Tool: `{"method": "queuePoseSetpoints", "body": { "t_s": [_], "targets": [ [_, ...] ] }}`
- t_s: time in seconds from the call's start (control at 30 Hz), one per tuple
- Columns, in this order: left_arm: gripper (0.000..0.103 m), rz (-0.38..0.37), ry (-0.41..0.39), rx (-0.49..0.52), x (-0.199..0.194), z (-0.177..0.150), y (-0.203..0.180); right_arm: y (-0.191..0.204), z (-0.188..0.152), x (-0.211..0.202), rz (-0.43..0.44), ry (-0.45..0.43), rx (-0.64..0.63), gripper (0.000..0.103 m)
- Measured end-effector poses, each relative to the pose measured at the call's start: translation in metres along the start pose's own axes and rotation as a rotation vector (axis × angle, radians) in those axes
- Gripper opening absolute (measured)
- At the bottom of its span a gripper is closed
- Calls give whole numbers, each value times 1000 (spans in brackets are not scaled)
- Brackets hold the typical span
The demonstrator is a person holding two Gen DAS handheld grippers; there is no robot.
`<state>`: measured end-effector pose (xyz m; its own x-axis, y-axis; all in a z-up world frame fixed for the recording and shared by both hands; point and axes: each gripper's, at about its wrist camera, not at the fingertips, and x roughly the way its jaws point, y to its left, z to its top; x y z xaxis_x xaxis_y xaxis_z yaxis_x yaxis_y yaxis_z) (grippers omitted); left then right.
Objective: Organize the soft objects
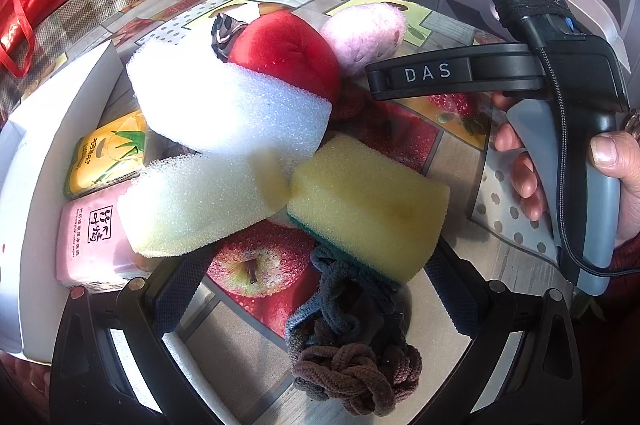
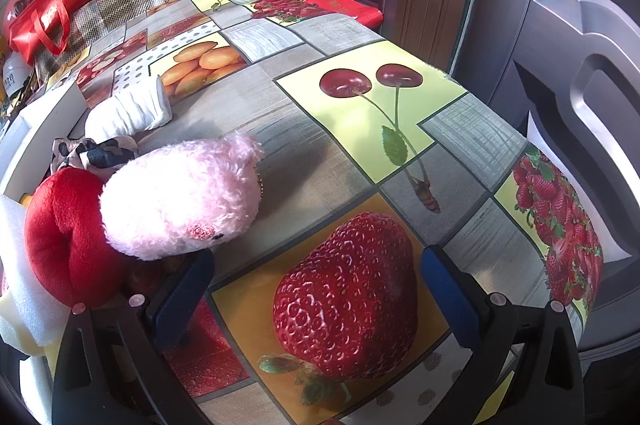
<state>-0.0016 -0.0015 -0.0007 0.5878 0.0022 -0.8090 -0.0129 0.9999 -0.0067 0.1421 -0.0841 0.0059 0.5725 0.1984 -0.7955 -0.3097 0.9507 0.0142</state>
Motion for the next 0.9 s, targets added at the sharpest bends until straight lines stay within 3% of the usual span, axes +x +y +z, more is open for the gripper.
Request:
{"method": "queuePoseSetpoints", "body": {
  "t_s": [0.9],
  "targets": [
    [103, 1, 0, 1, 0, -1, 1, 0, 0, 0, 0, 0, 0, 103]
  ]
}}
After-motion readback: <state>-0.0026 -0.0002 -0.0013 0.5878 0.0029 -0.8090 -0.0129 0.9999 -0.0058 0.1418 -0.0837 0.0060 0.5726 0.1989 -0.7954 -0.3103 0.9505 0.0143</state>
